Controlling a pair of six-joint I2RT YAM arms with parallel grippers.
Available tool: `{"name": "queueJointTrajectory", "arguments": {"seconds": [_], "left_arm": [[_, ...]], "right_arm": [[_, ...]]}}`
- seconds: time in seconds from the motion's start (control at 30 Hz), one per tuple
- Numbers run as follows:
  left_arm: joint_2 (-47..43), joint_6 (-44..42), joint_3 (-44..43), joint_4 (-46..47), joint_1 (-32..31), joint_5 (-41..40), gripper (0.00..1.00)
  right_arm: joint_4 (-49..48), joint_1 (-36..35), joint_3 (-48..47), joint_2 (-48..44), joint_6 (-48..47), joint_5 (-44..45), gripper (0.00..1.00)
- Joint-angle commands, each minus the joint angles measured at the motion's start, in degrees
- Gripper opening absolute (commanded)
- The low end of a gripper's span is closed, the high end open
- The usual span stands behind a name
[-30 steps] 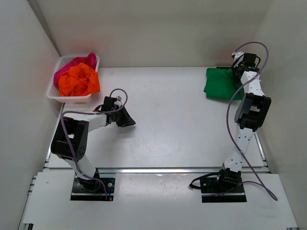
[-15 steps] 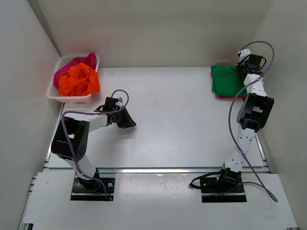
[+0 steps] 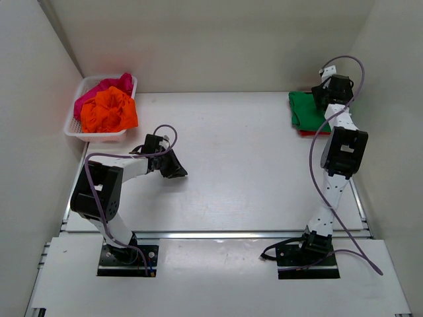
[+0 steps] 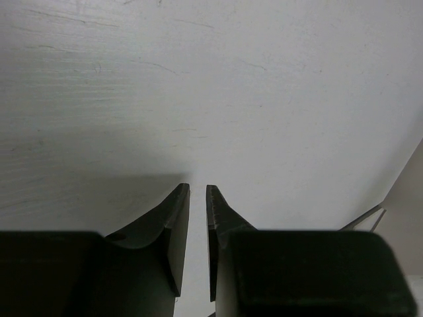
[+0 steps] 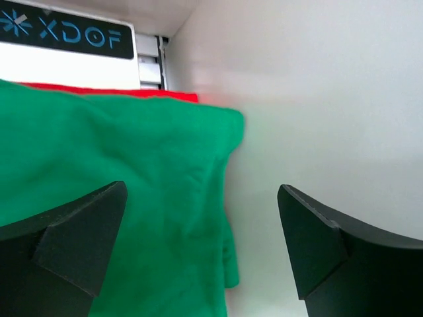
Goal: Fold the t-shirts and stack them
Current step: Put the neatly folded tshirt into the corner of the board with the right arm
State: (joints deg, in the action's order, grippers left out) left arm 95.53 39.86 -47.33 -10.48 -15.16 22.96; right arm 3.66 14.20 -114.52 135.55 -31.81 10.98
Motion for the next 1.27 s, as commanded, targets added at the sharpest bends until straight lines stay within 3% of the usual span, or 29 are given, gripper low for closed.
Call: {"name": "queueJointTrajectory", "arguments": {"seconds": [0.0,0.1,0.2,0.3,0.43,0.53,0.67,0.73,0.77,0.8,0.83,0.9,0.93,0.97,1.13,1.23], "left_arm": [[-4.0,-0.5,-1.7,-1.3,-0.7,0.0,0.27],[-6.5,-0.7,-1.7,-2.2,-0.7,-0.2,0.29],[-9.8,-0.7,0.2,-2.4,-0.2,-0.5,0.3],[-13.2,-0.7,2.1,-3.4,-0.1,-1.2,0.3],[-17.9,-1.0,3.8,-6.3,-1.5,-3.2,0.33],[-22.7,0.0,6.9,-6.1,-2.2,-3.9,0.36],[-28.8,-0.7,9.6,-8.3,-1.5,-4.3,0.39],[-29.4,-1.5,10.1,-8.4,-1.1,-4.3,0.57],[-29.4,-1.7,10.2,-9.5,-0.3,-3.5,0.71],[-29.1,-3.3,10.0,-9.3,0.0,-2.3,0.73],[-28.0,-4.9,9.3,-9.1,1.1,1.1,0.67],[-26.9,-6.4,7.8,-8.2,1.4,6.3,0.13],[-26.5,-6.5,7.7,-7.0,1.1,7.5,0.04],[-25.6,-7.0,6.6,-7.6,0.3,9.5,0.97],[-23.5,-11.0,2.3,-11.1,-5.3,5.7,0.98],[-23.5,-11.9,2.8,-8.3,-3.8,7.4,0.99]], "right_arm": [[-4.0,-1.4,-1.3,-7.1,-0.6,3.9,0.98],[-3.7,-2.9,2.1,-15.2,2.8,2.1,0.99],[-5.0,-5.2,13.6,-26.6,11.1,-2.4,0.99],[-3.7,-11.4,23.4,-34.9,19.1,-0.5,0.99],[13.6,-23.7,27.4,-38.3,27.7,5.0,0.99],[23.0,-30.3,31.4,-39.7,34.0,3.3,0.99],[28.4,-30.4,38.6,-44.5,42.7,-11.7,0.99],[27.4,-30.4,43.7,-48.4,45.4,-13.2,0.99],[26.4,-31.0,46.5,-50.9,46.1,-12.2,0.99],[25.6,-31.2,48.8,-52.1,46.1,-12.1,1.0],[25.7,-31.2,50.3,-53.8,46.7,-12.4,0.99],[24.3,-29.8,53.3,-56.1,48.2,-15.0,0.99],[24.0,-29.4,54.5,-57.4,47.8,-15.8,0.99],[23.7,-29.3,55.8,-58.1,48.5,-15.9,0.99],[23.2,-28.9,57.9,-59.7,47.3,-16.6,0.99],[22.4,-29.0,58.9,-60.7,46.8,-16.0,0.99]]}}
